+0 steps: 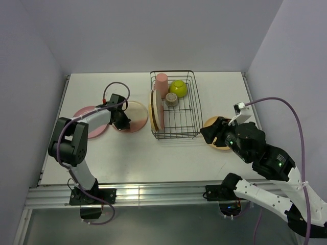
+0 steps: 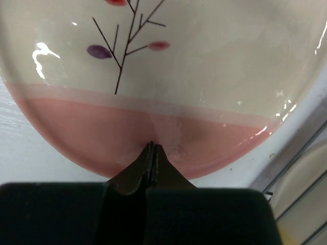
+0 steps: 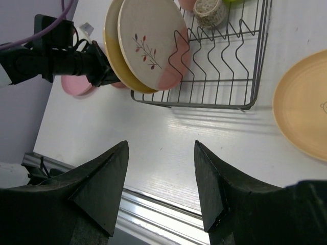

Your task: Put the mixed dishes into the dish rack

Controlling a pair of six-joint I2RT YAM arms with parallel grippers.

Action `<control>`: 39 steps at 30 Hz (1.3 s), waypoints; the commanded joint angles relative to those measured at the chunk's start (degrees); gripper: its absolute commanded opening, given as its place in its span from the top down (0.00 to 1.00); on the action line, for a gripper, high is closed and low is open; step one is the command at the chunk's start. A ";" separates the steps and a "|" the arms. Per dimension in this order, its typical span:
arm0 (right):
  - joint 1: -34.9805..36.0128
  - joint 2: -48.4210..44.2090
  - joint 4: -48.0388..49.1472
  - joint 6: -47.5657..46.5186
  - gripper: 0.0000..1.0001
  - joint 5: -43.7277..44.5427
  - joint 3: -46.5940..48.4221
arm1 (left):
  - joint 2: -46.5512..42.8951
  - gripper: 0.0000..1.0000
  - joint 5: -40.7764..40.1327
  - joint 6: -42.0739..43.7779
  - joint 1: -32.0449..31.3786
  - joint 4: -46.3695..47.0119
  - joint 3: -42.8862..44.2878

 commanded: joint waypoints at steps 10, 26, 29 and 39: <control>0.28 2.99 6.76 -1.61 0.39 -4.43 -3.39 | -16.87 1.00 1.37 -0.77 -0.02 -3.14 -20.97; 1.42 2.64 8.34 -2.05 0.39 -3.91 -5.77 | -40.98 0.01 -2.51 -6.29 0.51 -19.75 -20.27; 1.51 2.37 8.43 -1.88 0.39 -3.38 -5.50 | -39.58 0.01 -2.33 -8.58 0.77 -20.29 -21.58; 1.69 -0.26 5.97 -1.44 0.40 -2.33 -5.33 | -33.96 0.09 1.01 -9.82 10.43 -13.79 -24.76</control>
